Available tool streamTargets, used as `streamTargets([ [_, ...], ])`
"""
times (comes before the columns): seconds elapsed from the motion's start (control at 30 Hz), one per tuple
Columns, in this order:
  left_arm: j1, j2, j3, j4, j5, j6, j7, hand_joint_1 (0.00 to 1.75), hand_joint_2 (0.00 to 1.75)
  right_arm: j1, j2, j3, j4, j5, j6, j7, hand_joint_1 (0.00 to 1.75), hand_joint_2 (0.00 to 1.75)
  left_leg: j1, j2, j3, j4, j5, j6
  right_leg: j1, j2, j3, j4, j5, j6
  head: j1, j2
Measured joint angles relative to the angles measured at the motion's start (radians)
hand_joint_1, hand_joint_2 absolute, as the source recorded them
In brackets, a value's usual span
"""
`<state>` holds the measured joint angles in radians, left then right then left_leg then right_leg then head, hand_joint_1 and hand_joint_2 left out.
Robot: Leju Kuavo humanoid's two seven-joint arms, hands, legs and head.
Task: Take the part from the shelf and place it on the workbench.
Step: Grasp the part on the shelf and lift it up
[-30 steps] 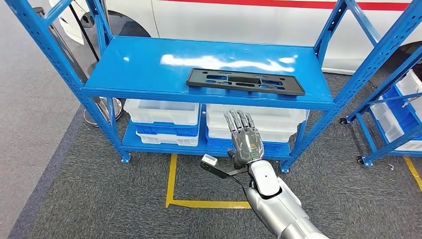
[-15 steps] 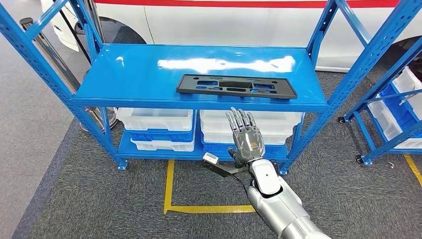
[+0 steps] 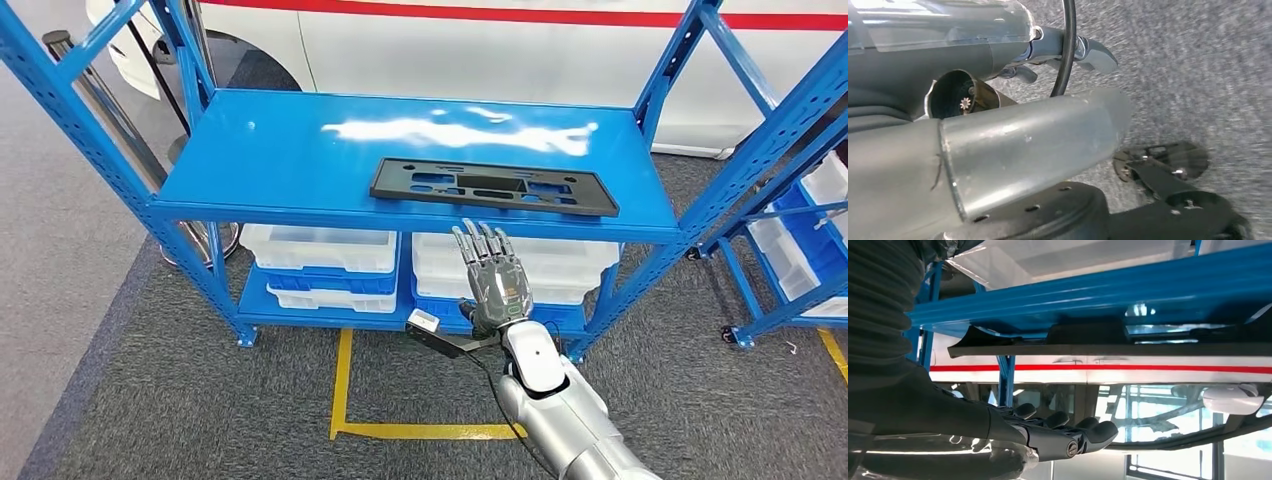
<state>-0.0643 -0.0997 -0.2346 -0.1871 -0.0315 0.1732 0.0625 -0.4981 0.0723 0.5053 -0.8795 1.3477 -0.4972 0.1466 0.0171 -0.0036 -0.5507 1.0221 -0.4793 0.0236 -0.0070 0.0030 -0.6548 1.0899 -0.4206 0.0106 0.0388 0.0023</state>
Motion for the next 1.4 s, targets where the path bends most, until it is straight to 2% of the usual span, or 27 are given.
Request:
streamTargets([
  [0.03, -0.001, 0.000, 0.000, 0.000, 0.000, 0.000, 0.000, 0.00, 0.00, 0.000, 0.000, -0.003, 0.000, -0.012, 0.004, -0.009, 0.00, 1.75, -0.001, 0.000, 0.004, -0.001, -0.005, -0.005, 0.004, -0.001, 0.017, -0.038, 0.009, -0.005, 0.000, 0.000],
  [0.1, -0.002, -0.001, 0.000, 0.000, 0.000, 0.000, 0.000, 0.00, 0.00, 0.001, 0.000, -0.006, 0.000, -0.035, 0.012, -0.029, 0.00, 1.75, -0.001, 0.000, 0.008, -0.007, -0.010, -0.016, 0.011, -0.001, 0.027, -0.059, -0.002, -0.014, 0.000, 0.000],
  [0.17, -0.002, 0.000, 0.000, 0.000, -0.001, -0.001, -0.001, 0.00, 0.00, 0.004, 0.001, -0.010, -0.002, -0.055, 0.015, -0.046, 0.00, 1.75, -0.001, 0.002, 0.013, -0.005, -0.019, -0.027, 0.004, 0.000, 0.041, -0.072, -0.006, -0.025, -0.001, 0.000],
  [0.2, -0.002, 0.000, 0.000, 0.000, -0.001, -0.001, -0.002, 0.00, 0.00, 0.004, 0.001, -0.012, -0.003, -0.066, 0.016, -0.053, 0.00, 1.75, -0.001, 0.003, 0.005, 0.018, -0.032, -0.030, 0.001, 0.000, 0.052, -0.080, -0.007, -0.030, -0.002, 0.000],
  [0.23, -0.003, 0.000, 0.000, 0.000, -0.001, -0.001, -0.003, 0.00, 0.00, 0.004, 0.002, -0.014, -0.004, -0.074, 0.018, -0.058, 0.00, 1.75, -0.001, 0.003, -0.017, 0.064, -0.052, -0.032, -0.002, -0.001, 0.062, -0.085, -0.011, -0.036, -0.002, 0.000],
  [0.3, -0.002, 0.001, 0.000, 0.000, -0.001, -0.001, -0.004, 0.00, 0.00, 0.007, 0.003, -0.016, -0.004, -0.086, 0.021, -0.064, 0.00, 1.75, 0.000, 0.003, -0.095, 0.200, -0.098, -0.037, 0.001, -0.002, 0.077, -0.086, -0.023, -0.043, -0.003, 0.000],
  [0.33, 0.000, 0.001, 0.000, 0.000, -0.001, -0.001, -0.004, 0.00, 0.00, 0.010, 0.003, -0.016, -0.004, -0.089, 0.022, -0.064, 0.00, 1.75, 0.000, 0.003, -0.134, 0.255, -0.106, -0.038, 0.002, -0.001, 0.084, -0.086, -0.030, -0.045, -0.003, 0.000],
  [0.37, 0.003, 0.001, 0.000, 0.000, -0.001, -0.001, -0.003, 0.00, 0.00, 0.013, 0.003, -0.016, -0.004, -0.089, 0.021, -0.063, 0.00, 1.31, 0.000, 0.003, -0.157, 0.276, -0.094, -0.039, 0.004, 0.001, 0.092, -0.085, -0.037, -0.045, -0.003, 0.000],
  [0.4, 0.005, 0.001, 0.000, 0.000, -0.002, -0.001, -0.003, 0.00, 0.00, 0.014, 0.003, -0.016, -0.004, -0.086, 0.020, -0.061, 0.00, 0.87, 0.000, 0.003, -0.163, 0.258, -0.060, -0.038, 0.004, 0.003, 0.102, -0.084, -0.046, -0.045, -0.003, 0.000],
  [0.47, 0.007, 0.001, 0.000, 0.001, -0.003, -0.001, -0.003, 0.00, 0.00, 0.015, 0.003, -0.016, -0.004, -0.074, 0.016, -0.051, 0.00, 0.00, -0.001, 0.003, -0.127, 0.138, 0.034, -0.031, 0.004, 0.007, 0.123, -0.081, -0.065, -0.040, -0.003, 0.000],
  [0.5, 0.007, 0.002, 0.000, 0.001, -0.004, 0.000, -0.003, 0.00, 0.00, 0.015, 0.003, -0.016, -0.004, -0.067, 0.013, -0.046, 0.00, 0.00, -0.003, 0.003, -0.103, 0.078, 0.063, -0.027, 0.006, 0.008, 0.129, -0.078, -0.075, -0.035, -0.003, 0.000],
  [0.53, 0.005, 0.002, 0.000, 0.002, -0.006, 0.000, -0.002, 0.00, 0.00, 0.014, 0.004, -0.016, -0.004, -0.061, 0.010, -0.042, 0.00, 0.00, -0.006, 0.003, -0.084, 0.035, 0.074, -0.021, 0.007, 0.008, 0.132, -0.076, -0.082, -0.030, -0.003, 0.000],
  [0.67, 0.001, 0.002, 0.000, 0.002, -0.011, 0.000, 0.000, 0.00, 0.00, 0.014, 0.004, -0.016, -0.006, -0.050, 0.001, -0.036, 0.00, 1.75, -0.006, 0.002, -0.058, -0.007, 0.055, -0.001, 0.010, 0.008, 0.136, -0.059, -0.087, -0.008, -0.003, 0.000],
  [0.73, 0.002, 0.002, 0.000, 0.002, -0.012, 0.000, 0.001, 0.00, 0.00, 0.012, 0.004, -0.016, -0.008, -0.046, -0.006, -0.035, 0.00, 1.75, -0.001, 0.001, -0.040, -0.016, 0.049, 0.009, 0.006, 0.006, 0.098, 0.010, -0.107, 0.003, -0.002, 0.000],
  [0.83, 0.000, 0.002, 0.000, 0.002, -0.013, -0.001, 0.001, 0.00, 0.00, 0.016, 0.004, -0.016, -0.007, -0.036, -0.012, -0.034, 0.00, 1.75, -0.001, 0.001, -0.023, -0.019, 0.033, 0.015, -0.002, 0.004, -0.023, 0.184, -0.167, 0.016, -0.001, 0.000],
  [0.87, 0.001, 0.002, 0.000, 0.002, -0.013, -0.001, 0.002, 0.00, 0.00, 0.020, 0.004, -0.016, -0.007, -0.033, -0.013, -0.034, 0.00, 1.75, -0.001, 0.000, -0.015, -0.019, 0.026, 0.015, -0.005, 0.003, -0.051, 0.209, -0.168, 0.019, -0.001, 0.000],
  [0.9, 0.002, 0.002, 0.000, 0.002, -0.013, -0.001, 0.002, 0.00, 0.00, 0.023, 0.004, -0.016, -0.007, -0.030, -0.013, -0.034, 0.00, 1.75, -0.001, 0.000, -0.005, -0.019, 0.018, 0.013, -0.007, 0.003, -0.063, 0.200, -0.147, 0.020, -0.001, 0.000],
  [0.93, 0.002, 0.002, 0.000, 0.002, -0.013, -0.001, 0.002, 0.00, 0.00, 0.024, 0.004, -0.016, -0.007, -0.028, -0.013, -0.034, 0.00, 1.75, 0.000, 0.000, 0.008, -0.019, 0.010, 0.011, -0.009, 0.002, -0.056, 0.152, -0.103, 0.020, -0.001, 0.000],
  [0.97, 0.002, 0.002, 0.000, 0.002, -0.013, -0.001, 0.003, 0.00, 0.00, 0.024, 0.004, -0.016, -0.007, -0.026, -0.013, -0.034, 0.00, 1.75, 0.000, 0.000, 0.020, -0.019, 0.001, 0.008, -0.010, 0.001, -0.038, 0.085, -0.049, 0.018, -0.001, 0.000],
  [1.0, 0.002, 0.002, 0.000, 0.002, -0.013, -0.001, 0.003, 0.00, 0.00, 0.024, 0.004, -0.016, -0.006, -0.025, -0.013, -0.034, 0.00, 1.75, 0.000, 0.000, 0.031, -0.018, -0.008, 0.004, -0.008, 0.000, -0.020, 0.021, -0.008, 0.016, -0.001, 0.000],
  [1.03, 0.000, 0.001, 0.000, 0.002, -0.013, -0.001, 0.003, 0.00, 0.00, 0.024, 0.004, -0.016, -0.006, -0.024, -0.014, -0.034, 0.00, 1.75, 0.000, -0.001, 0.037, -0.018, -0.016, -0.002, -0.005, -0.001, -0.006, -0.029, 0.014, 0.011, 0.000, 0.000],
  [1.07, -0.003, 0.001, 0.000, 0.002, -0.013, -0.001, 0.003, 0.00, 0.00, 0.025, 0.004, -0.016, -0.005, -0.023, -0.014, -0.034, 0.00, 1.75, -0.001, -0.001, 0.040, -0.019, -0.022, -0.009, -0.001, -0.002, 0.001, -0.053, 0.021, 0.005, 0.000, 0.000],
  [1.17, -0.005, 0.001, 0.000, 0.002, -0.014, -0.001, 0.004, 0.00, 0.00, 0.027, 0.004, -0.016, -0.003, -0.021, -0.015, -0.034, 0.00, 1.75, 0.000, -0.001, 0.044, 0.000, -0.027, -0.028, 0.003, 0.001, 0.020, -0.065, 0.012, -0.019, 0.000, 0.000],
  [1.23, -0.007, 0.001, 0.000, 0.002, -0.014, -0.001, 0.004, 0.00, 0.00, 0.023, 0.006, -0.016, -0.003, -0.020, -0.016, -0.034, 0.00, 1.75, 0.002, 0.000, 0.022, 0.059, -0.043, -0.033, 0.001, 0.003, 0.040, -0.072, 0.002, -0.034, 0.000, 0.000],
  [1.33, -0.010, 0.001, 0.000, 0.002, -0.018, -0.001, 0.004, 0.00, 0.00, 0.022, 0.008, -0.016, -0.002, -0.017, -0.016, -0.034, 0.00, 1.75, 0.003, 0.000, -0.089, 0.229, -0.114, -0.036, 0.005, 0.003, 0.059, -0.074, -0.016, -0.046, -0.001, 0.000],
  [1.37, -0.009, 0.001, 0.000, 0.002, -0.020, -0.001, 0.004, 0.00, 0.00, 0.025, 0.008, -0.016, -0.002, -0.017, -0.016, -0.034, 0.00, 1.75, 0.003, 0.000, -0.121, 0.264, -0.125, -0.037, 0.007, 0.004, 0.065, -0.073, -0.023, -0.047, -0.001, 0.000],
  [1.4, -0.007, 0.001, 0.000, 0.002, -0.020, -0.001, 0.005, 0.00, 0.00, 0.026, 0.008, -0.016, -0.001, -0.016, -0.016, -0.034, 0.00, 1.75, 0.003, 0.000, -0.138, 0.266, -0.116, -0.036, 0.009, 0.005, 0.073, -0.071, -0.031, -0.047, -0.001, 0.000],
])
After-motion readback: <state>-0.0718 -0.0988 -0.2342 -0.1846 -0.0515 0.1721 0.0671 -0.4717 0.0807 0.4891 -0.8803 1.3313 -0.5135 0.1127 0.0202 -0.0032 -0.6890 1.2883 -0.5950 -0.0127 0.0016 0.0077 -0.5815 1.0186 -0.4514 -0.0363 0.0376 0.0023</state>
